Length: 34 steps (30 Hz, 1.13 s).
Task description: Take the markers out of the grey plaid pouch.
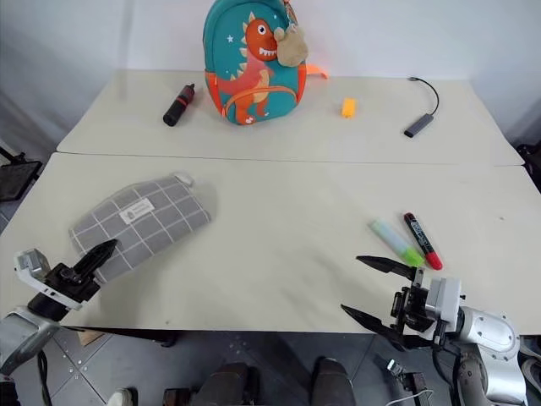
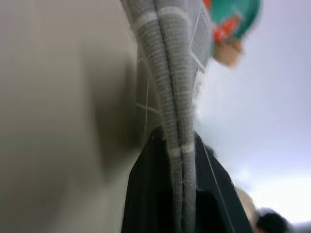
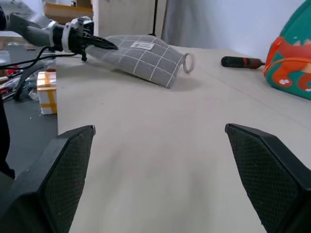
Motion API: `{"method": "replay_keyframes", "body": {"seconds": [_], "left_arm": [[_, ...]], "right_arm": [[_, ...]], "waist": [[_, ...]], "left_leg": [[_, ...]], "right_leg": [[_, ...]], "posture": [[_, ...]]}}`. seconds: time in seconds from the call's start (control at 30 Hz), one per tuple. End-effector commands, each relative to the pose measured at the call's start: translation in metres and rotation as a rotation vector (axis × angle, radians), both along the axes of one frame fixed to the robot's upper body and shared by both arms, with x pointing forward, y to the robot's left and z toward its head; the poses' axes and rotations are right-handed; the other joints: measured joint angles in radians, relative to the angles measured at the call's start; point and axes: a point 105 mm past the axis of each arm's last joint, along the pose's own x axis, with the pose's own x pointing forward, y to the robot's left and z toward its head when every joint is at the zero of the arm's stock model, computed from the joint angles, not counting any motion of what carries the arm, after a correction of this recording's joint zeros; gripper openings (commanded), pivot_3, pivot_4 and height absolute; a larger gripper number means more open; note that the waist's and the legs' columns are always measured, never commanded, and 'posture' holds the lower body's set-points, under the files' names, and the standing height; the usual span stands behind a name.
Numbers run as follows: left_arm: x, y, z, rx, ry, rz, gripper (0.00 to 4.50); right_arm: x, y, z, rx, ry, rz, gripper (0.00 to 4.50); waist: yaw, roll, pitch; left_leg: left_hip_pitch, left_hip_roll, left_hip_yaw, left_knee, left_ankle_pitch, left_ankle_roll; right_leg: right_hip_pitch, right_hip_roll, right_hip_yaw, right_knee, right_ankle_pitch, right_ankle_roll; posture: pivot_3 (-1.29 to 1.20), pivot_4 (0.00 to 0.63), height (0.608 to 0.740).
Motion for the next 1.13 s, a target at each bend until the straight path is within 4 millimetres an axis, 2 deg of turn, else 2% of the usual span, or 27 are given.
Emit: {"method": "replay_keyframes", "body": {"seconds": [0.03, 0.23, 0.3, 0.37, 0.43, 0.5, 0.57, 0.7, 0.9, 0.97, 1.13], "left_arm": [[-0.004, 0.012, 0.006, 0.06, 0.028, 0.044, 1.31], [-0.016, 0.04, 0.024, 0.263, -0.039, 0.212, 3.17], [-0.026, 0.048, 0.03, 0.373, -0.06, 0.227, 3.77], [-0.034, 0.047, 0.033, 0.481, -0.077, 0.184, 4.43], [-0.053, 0.067, 0.03, 0.75, -0.074, 0.212, 4.47], [-0.065, 0.092, 0.038, 0.947, -0.111, 0.285, 4.47], [-0.066, 0.082, 0.047, 1.124, -0.215, 0.172, 4.47], [-0.049, 0.029, 0.055, 1.344, -0.431, -0.16, 4.47], [-0.036, -0.03, 0.044, 1.437, -0.625, -0.47, 4.47], [-0.03, -0.042, 0.038, 1.457, -0.648, -0.518, 4.47], [-0.015, -0.052, 0.039, 1.454, -0.679, -0.493, 4.47]], "right_arm": [[0.003, -0.001, 0.007, 0.011, -0.041, -0.02, 4.5], [0.004, 0.001, 0.006, 0.027, -0.046, -0.039, 4.5], [0.004, 0.002, 0.007, 0.046, -0.054, -0.038, 4.5], [0.005, 0.003, 0.009, 0.068, -0.062, -0.051, 4.5], [0.004, 0.003, 0.014, 0.061, -0.075, -0.042, 4.5], [0.004, 0.003, 0.016, 0.032, -0.073, -0.019, 4.5], [0.0, 0.0, 0.01, -0.041, -0.007, 0.037, 4.5], [0.006, -0.017, 0.014, -0.1, 0.067, 0.042, 4.5], [0.008, -0.019, 0.013, -0.165, 0.102, 0.082, 4.5], [0.01, -0.02, 0.011, -0.184, 0.094, 0.082, 4.5], [0.022, -0.025, 0.006, -0.229, 0.066, 0.064, 4.5]], "waist": [[-0.002, 0.0, 0.0], [-0.001, 0.0, 0.0], [-0.001, 0.0, 0.0], [-0.002, 0.0, 0.0], [-0.002, 0.001, 0.0], [-0.004, 0.001, 0.0], [-0.001, 0.001, 0.0], [0.022, 0.001, 0.0], [0.022, 0.002, 0.0], [0.018, 0.002, 0.001], [0.014, 0.002, 0.001]], "left_leg": [[0.0, 0.0, 0.001, 0.0, 0.0, 0.0], [0.0, 0.0, 0.001, -0.001, 0.0, -0.001], [0.0, 0.0, 0.001, -0.001, 0.0, -0.001], [0.0, 0.0, 0.002, -0.001, -0.001, -0.002], [0.0, 0.001, 0.003, -0.001, -0.002, -0.002], [0.0, 0.0, 0.005, -0.002, -0.003, -0.003], [0.0, 0.0, 0.006, -0.002, -0.003, -0.003], [-0.001, 0.003, 0.005, -0.001, -0.004, -0.002], [-0.001, 0.004, 0.006, -0.002, -0.005, -0.001], [-0.001, 0.002, 0.007, -0.002, -0.006, -0.001], [-0.001, 0.0, 0.008, -0.001, -0.006, -0.001]], "right_leg": [[0.0, 0.0, 0.0, 0.0, 0.0, 0.0], [-0.001, 0.0, 0.0, -0.001, 0.0, 0.0], [-0.001, 0.0, 0.0, -0.001, 0.0, 0.0], [-0.001, 0.001, 0.0, -0.001, -0.001, -0.001], [-0.002, 0.001, 0.0, -0.001, -0.001, -0.001], [-0.003, 0.002, 0.0, -0.001, -0.001, -0.003], [-0.004, 0.002, 0.0, -0.002, -0.002, -0.004], [-0.005, -0.001, -0.001, -0.003, -0.003, -0.005], [-0.005, 0.0, -0.002, -0.001, -0.002, -0.005], [-0.005, 0.001, -0.003, -0.001, -0.002, -0.004], [-0.005, 0.003, -0.004, -0.001, -0.002, -0.004]], "posture": [[0.0, 0.15, 0.74], [0.0, 0.15, 0.74], [0.0, 0.15, 0.74], [0.0, 0.15, 0.74], [0.0, 0.15, 0.74], [0.0, 0.15, 0.74], [0.0, 0.15, 0.74], [0.0, 0.15, 0.74], [0.0, 0.15, 0.74], [0.0, 0.15, 0.74], [0.0, 0.15, 0.74]]}}
